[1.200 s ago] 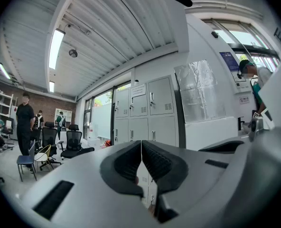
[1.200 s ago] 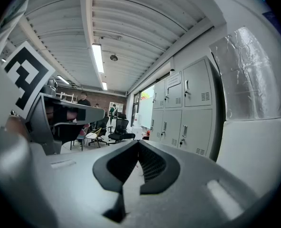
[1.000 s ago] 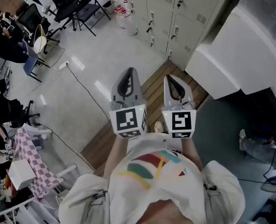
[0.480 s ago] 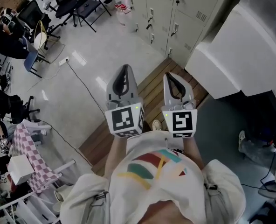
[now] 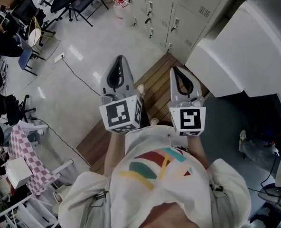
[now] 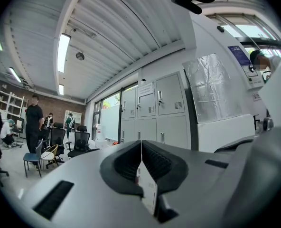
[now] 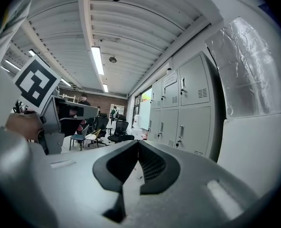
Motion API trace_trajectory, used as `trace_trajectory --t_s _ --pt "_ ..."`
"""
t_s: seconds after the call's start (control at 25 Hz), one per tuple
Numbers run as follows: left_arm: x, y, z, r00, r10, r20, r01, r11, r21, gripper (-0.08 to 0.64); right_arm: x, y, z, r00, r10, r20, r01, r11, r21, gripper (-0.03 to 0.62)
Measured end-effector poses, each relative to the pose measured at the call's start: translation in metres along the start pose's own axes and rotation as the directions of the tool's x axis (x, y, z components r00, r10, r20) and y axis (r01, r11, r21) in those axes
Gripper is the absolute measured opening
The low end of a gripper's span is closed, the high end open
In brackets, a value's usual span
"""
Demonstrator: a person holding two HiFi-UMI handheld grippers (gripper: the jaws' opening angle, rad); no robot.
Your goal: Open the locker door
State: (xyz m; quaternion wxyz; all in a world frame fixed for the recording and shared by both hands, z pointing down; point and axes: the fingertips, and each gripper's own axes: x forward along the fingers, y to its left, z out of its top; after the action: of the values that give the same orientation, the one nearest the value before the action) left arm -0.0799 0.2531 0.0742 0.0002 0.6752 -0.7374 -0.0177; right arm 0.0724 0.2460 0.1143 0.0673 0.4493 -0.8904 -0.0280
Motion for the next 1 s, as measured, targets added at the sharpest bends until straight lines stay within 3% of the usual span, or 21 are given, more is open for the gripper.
trace_trajectory --t_s 0.32,0.52,0.76,1.0 --pt "0.059 0.028 -0.050 1.000 -0.003 -0.021 0.002 1.000 -0.021 0.015 0.054 -0.015 -0.042 1.000 -0.027 -0.016 0.027 1.000 0.003 0.005" --pt "0.122 0.054 -0.075 1.000 -0.029 -0.008 0.028 0.999 -0.030 0.015 0.114 -0.026 -0.069 0.995 -0.085 -0.055 0.086 0.996 0.017 0.005" --pt "0.195 0.098 -0.070 0.998 -0.060 0.007 0.060 0.997 -0.038 0.015 0.200 -0.032 -0.055 0.994 -0.104 -0.041 0.106 0.994 0.037 0.005" --pt "0.251 0.158 -0.063 0.998 -0.050 0.044 0.052 0.998 -0.041 0.015 0.285 -0.003 -0.032 0.997 -0.071 0.009 0.071 0.997 0.019 0.005"
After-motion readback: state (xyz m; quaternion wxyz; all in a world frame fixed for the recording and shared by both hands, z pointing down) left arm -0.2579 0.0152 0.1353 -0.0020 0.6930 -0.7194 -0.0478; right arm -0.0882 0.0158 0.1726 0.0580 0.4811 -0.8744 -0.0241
